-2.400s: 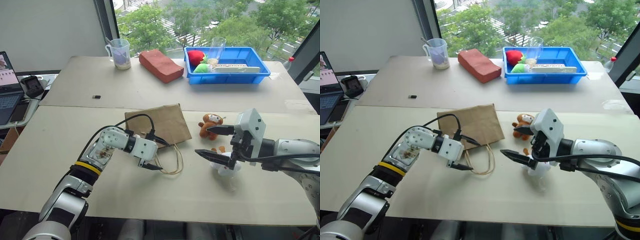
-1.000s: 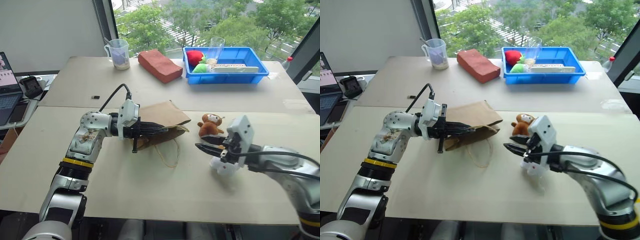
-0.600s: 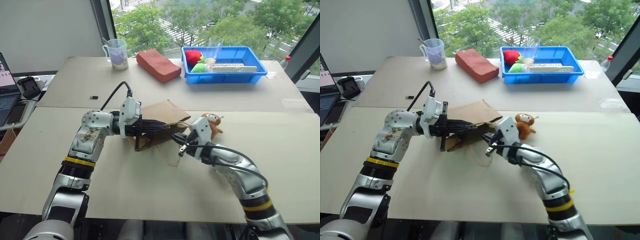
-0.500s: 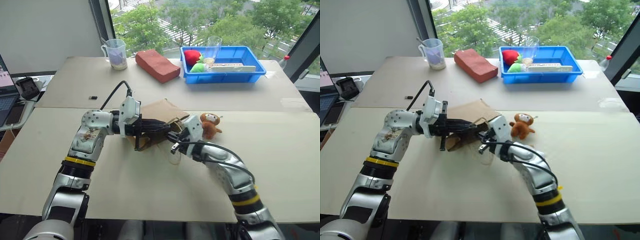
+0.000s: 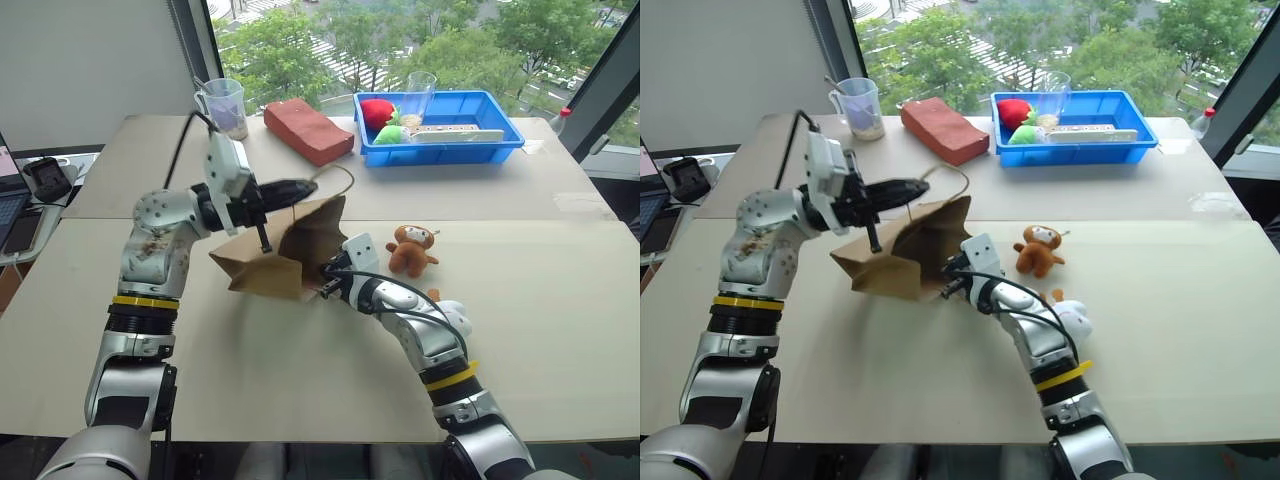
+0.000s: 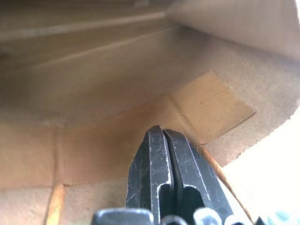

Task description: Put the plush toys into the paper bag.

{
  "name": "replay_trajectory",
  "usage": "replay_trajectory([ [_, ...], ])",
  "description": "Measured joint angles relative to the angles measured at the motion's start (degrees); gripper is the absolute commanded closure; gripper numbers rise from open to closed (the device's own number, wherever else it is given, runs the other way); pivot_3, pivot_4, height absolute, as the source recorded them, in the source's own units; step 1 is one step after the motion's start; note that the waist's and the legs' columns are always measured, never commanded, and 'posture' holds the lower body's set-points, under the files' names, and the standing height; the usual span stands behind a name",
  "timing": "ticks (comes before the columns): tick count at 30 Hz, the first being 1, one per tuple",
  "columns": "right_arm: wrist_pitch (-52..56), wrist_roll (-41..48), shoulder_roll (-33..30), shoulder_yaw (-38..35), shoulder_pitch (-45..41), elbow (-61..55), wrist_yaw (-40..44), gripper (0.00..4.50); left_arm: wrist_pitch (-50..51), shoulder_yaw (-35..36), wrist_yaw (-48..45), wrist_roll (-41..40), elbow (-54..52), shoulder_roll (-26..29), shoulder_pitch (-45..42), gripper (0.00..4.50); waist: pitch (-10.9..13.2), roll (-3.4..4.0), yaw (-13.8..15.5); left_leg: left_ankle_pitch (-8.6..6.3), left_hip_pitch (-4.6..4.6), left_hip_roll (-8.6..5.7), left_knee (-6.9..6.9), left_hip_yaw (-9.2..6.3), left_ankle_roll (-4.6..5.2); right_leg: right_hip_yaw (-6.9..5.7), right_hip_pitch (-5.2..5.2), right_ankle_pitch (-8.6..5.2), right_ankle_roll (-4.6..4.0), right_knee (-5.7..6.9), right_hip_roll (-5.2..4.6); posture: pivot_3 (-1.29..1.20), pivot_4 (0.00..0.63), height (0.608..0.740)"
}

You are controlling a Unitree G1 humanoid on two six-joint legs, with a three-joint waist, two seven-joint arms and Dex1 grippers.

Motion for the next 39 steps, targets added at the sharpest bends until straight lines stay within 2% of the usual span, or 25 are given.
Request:
replay_trajectory([
  [7, 0.87, -1.85, 0.26, 0.42, -0.59, 0.12, -0.06, 4.45, 0.05, 4.18, 11.05, 1.03, -2.17, 0.40, -2.69, 4.50, 0.00, 0.00, -0.03, 0.01, 0.03, 0.00, 0.00, 0.00, -0.01, 0.01, 0.01, 0.00, 0.00, 0.03, 0.00, 0.00, 0.150, 0.740],
  [18, 0.85, -3.77, 0.75, 0.45, -2.37, 1.96, 0.18, 4.45, -1.50, 4.44, 25.35, 5.90, -10.72, -0.30, -3.46, 4.50, 0.00, 0.00, -0.47, 0.02, 0.04, 0.00, 0.00, 0.00, -0.03, 0.04, 0.01, 0.00, -0.01, 0.05, 0.02, 0.00, 0.150, 0.740],
  [27, 2.07, -3.22, 0.13, -0.43, -2.69, 0.66, 2.48, 4.45, -2.57, 1.58, 20.68, 5.47, -11.95, -0.27, 5.26, 4.50, 0.00, 0.00, -0.55, 0.03, 0.00, 0.00, -0.06, 0.00, -0.05, 0.05, -0.02, 0.00, -0.01, 0.01, 0.02, 0.00, 0.150, 0.740],
  [34, 8.74, 5.11, -1.93, -2.76, -2.60, -14.32, 8.94, 4.45, -4.78, -0.21, 15.50, 4.74, -11.48, -0.24, 6.51, 4.50, 0.00, 0.00, -0.68, 0.02, -0.03, 0.03, -0.08, -0.01, -0.03, 0.04, -0.08, 0.00, -0.01, 0.01, 0.03, 0.00, 0.150, 0.740],
  [37, 13.17, 9.93, -3.01, -4.34, -2.63, -21.05, 10.90, 3.62, -5.42, -0.37, 14.23, 4.73, -11.29, -0.25, 7.20, 4.50, 0.00, 0.00, -0.58, 0.01, -0.04, 0.03, -0.08, -0.01, -0.02, 0.04, -0.08, 0.00, -0.01, 0.01, 0.03, 0.00, 0.150, 0.740],
  [39, 16.52, 13.70, -4.51, -5.58, -2.56, -25.14, 11.75, 2.89, -6.00, -0.49, 13.69, 4.73, -11.07, -0.30, 7.47, 4.50, 0.00, 0.00, -0.42, 0.01, -0.06, 0.02, -0.08, -0.01, -0.02, 0.04, -0.07, 0.00, -0.01, -0.01, 0.03, 0.00, 0.150, 0.740],
])
